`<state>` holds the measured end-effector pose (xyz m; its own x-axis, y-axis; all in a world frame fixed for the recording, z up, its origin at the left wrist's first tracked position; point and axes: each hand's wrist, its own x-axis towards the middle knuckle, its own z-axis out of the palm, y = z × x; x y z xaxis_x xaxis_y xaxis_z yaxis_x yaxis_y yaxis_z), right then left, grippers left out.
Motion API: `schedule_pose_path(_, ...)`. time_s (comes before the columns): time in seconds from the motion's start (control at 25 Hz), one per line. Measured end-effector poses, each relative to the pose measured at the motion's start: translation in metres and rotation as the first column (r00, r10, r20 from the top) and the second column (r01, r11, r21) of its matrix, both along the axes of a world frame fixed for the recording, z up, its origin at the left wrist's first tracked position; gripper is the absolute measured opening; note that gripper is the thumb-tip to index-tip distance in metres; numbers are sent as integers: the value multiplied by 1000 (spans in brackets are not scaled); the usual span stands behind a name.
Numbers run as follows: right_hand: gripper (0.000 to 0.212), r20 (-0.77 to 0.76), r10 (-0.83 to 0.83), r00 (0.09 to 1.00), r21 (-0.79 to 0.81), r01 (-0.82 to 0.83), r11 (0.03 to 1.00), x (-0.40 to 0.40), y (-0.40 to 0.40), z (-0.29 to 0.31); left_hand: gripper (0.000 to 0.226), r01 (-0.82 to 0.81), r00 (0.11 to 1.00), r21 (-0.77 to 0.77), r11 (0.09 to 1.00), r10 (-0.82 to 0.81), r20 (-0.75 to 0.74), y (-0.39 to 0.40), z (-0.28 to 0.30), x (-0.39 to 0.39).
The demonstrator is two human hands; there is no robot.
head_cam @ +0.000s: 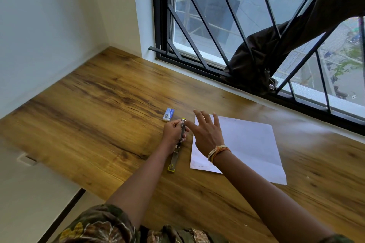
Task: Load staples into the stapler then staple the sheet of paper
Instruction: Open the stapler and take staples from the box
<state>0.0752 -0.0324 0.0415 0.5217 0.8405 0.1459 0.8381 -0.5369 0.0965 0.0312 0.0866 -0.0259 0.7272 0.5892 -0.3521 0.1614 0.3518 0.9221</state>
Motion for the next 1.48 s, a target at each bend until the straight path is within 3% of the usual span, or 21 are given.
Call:
schedule_pose_path(0.36,58,94,60,994,62,-66,996,-14,-14,-15,24,29,999,-20,999,-28,34,1,6,-6)
schedule_pose_path(0.52,52,-172,-37,984,103,55,993,-15,-13,-13,23,22,1000,-14,1000,-22,5,2,5,-3)
schedule_pose_path(0.64,32,-456,-128,881,267,273,924,-15,-3,-11,23,32,999,-18,999,-32,6,2,3,-2)
schedule_pose_path(0.72,18,-450,-149,881,281,298,912,-12,3,-8,23,41,999,-29,999,-40,34,2,2,-3)
schedule_pose_path(1.04,16,-402,-159,902,127,227,966,-2,28,9,27,48,998,-1,999,-48,50,2,3,-6)
schedule_pose_path(1.28,12,-468,-303,830,-46,319,947,-1,41,19,30,83,996,42,996,-84,38,1,6,-8)
schedule_pose_path(1.48,12,-524,-358,772,-94,365,926,-5,47,20,25,85,995,17,996,-86,57,1,9,-7)
